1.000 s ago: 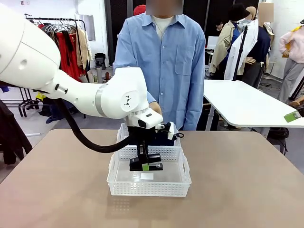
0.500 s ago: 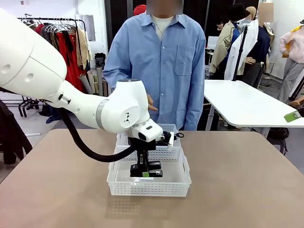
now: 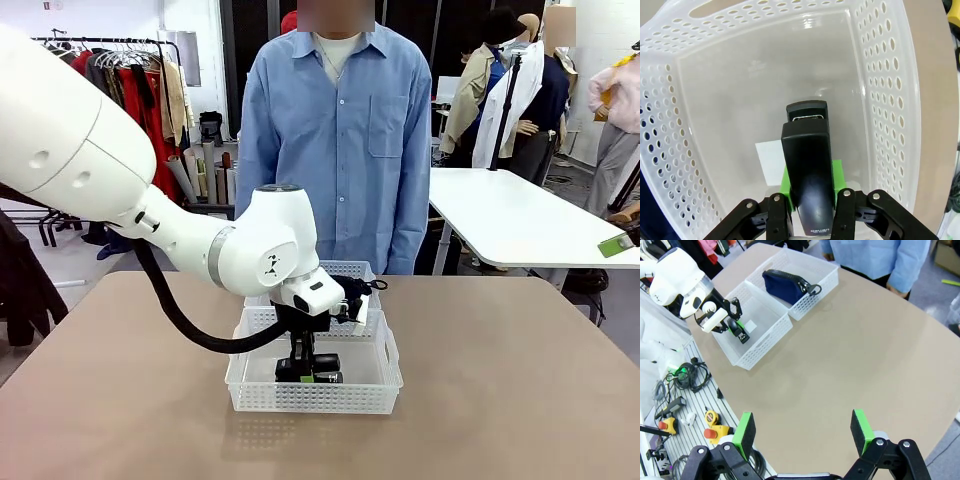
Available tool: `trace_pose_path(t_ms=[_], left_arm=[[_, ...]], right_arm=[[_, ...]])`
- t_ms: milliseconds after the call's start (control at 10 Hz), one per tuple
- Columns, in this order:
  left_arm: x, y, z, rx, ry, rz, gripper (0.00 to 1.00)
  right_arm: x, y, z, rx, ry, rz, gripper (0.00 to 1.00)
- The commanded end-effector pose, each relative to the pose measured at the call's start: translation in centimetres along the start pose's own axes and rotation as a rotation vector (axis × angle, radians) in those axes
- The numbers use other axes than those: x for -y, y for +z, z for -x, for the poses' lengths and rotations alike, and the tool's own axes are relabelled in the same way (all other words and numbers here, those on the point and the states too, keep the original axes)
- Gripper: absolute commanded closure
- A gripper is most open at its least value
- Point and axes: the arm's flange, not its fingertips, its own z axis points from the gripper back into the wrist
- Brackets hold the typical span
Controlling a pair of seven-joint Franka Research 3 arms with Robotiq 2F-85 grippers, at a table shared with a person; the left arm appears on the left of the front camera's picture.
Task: Distribute items into two baskets.
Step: Place the picked Stapler into the Organizing basket as instructed by the person.
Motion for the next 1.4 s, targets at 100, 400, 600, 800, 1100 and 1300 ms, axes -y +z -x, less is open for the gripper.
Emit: trace_pose_path(t_ms=[100, 400, 600, 800, 1100, 1300], left_arm=[[-0.3, 0.4, 0.3, 0.001, -0.009, 0.001, 0.78], [-0.3, 0.5, 0.3, -0.001, -0.010, 0.004, 0.19], [-0.2, 0.7, 0.2, 0.001, -0.002, 0.006, 0.00], [-0.1, 1.5, 0.1, 0.013, -0.004, 0.017, 0.00], [0.8, 3.9, -0.2, 0.026, -0.008, 0.021, 0.00], [1.7, 5.5, -0.2, 0.025, -0.020, -0.005, 0.00]], right_arm=[[0.0, 0.1, 0.0, -0.002, 0.003, 0.002, 0.00], [0.0, 0.1, 0.0, -0.002, 0.003, 0.002, 0.00], [0.0, 0.1, 0.0, -0.002, 0.003, 0.002, 0.00], [0.0, 0.1, 0.0, -0.002, 0.003, 0.002, 0.00], [0.0, 0.1, 0.0, -0.002, 0.003, 0.002, 0.00], [0.0, 0.1, 0.0, -0.002, 0.003, 0.002, 0.00]])
